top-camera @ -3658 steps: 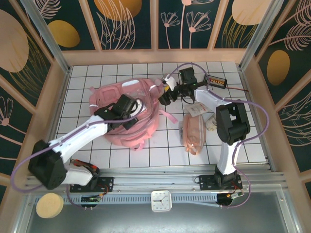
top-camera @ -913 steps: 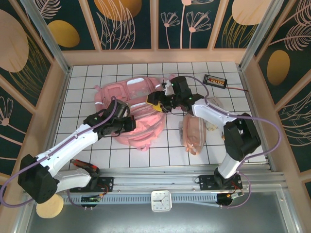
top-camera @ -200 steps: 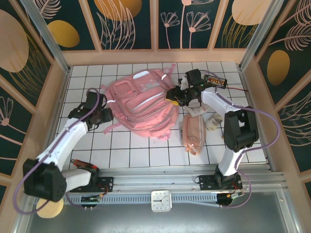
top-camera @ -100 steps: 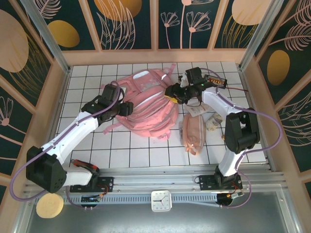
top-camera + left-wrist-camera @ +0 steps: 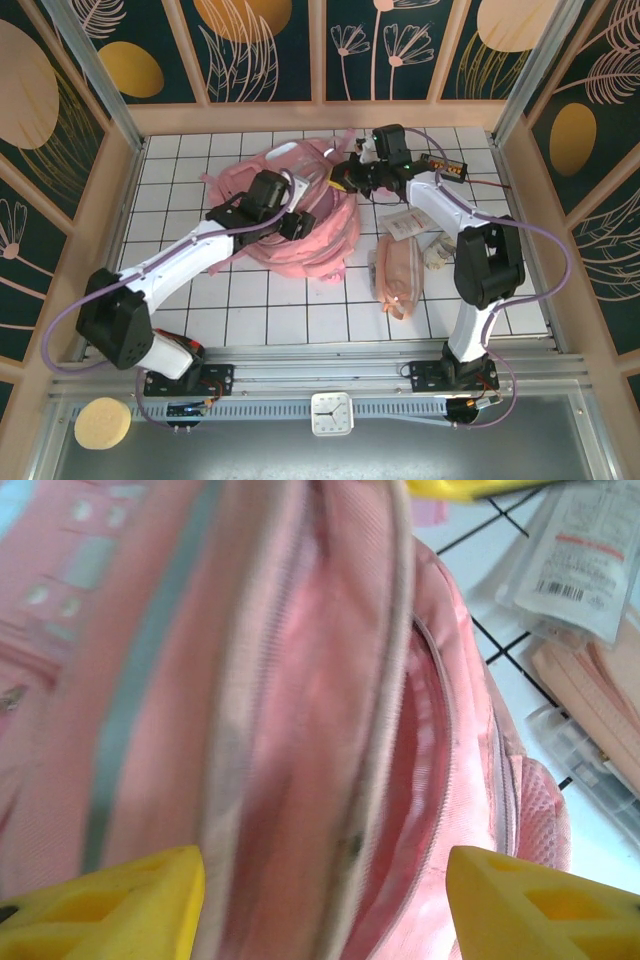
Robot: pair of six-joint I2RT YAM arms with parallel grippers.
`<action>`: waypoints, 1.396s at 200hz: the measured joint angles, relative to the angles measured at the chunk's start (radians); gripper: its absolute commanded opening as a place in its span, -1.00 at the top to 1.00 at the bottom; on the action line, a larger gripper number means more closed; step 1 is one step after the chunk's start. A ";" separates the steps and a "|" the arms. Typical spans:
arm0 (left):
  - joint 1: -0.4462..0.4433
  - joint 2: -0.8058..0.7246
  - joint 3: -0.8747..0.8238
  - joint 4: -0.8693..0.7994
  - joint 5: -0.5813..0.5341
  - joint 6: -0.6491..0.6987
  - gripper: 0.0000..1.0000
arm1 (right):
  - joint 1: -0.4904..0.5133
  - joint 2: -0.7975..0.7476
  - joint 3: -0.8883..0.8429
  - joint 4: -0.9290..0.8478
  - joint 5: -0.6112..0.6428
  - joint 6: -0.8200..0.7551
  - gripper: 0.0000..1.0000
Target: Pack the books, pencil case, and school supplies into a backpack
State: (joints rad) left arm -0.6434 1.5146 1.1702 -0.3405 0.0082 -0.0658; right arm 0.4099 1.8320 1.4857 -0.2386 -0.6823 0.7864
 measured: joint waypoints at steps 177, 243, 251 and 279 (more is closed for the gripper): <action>-0.001 0.338 0.534 -0.342 -0.331 -0.017 1.00 | -0.095 -0.113 -0.018 -0.154 0.061 -0.129 -0.48; 0.053 0.334 0.561 -0.410 -0.214 -0.095 1.00 | -0.209 -0.333 -0.200 -0.452 0.326 -0.348 -0.76; 0.057 0.323 0.534 -0.395 -0.195 -0.103 1.00 | -0.201 -0.337 -0.210 -0.490 0.356 -0.370 -0.79; 0.080 0.283 0.461 -0.355 -0.126 -0.128 1.00 | -0.109 -0.335 -0.280 -0.586 0.470 -0.418 -0.91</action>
State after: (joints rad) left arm -0.5632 1.7981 1.6310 -0.6956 -0.1181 -0.1940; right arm 0.3012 1.4967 1.2060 -0.8242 -0.2119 0.3683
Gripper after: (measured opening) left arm 0.087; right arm 0.937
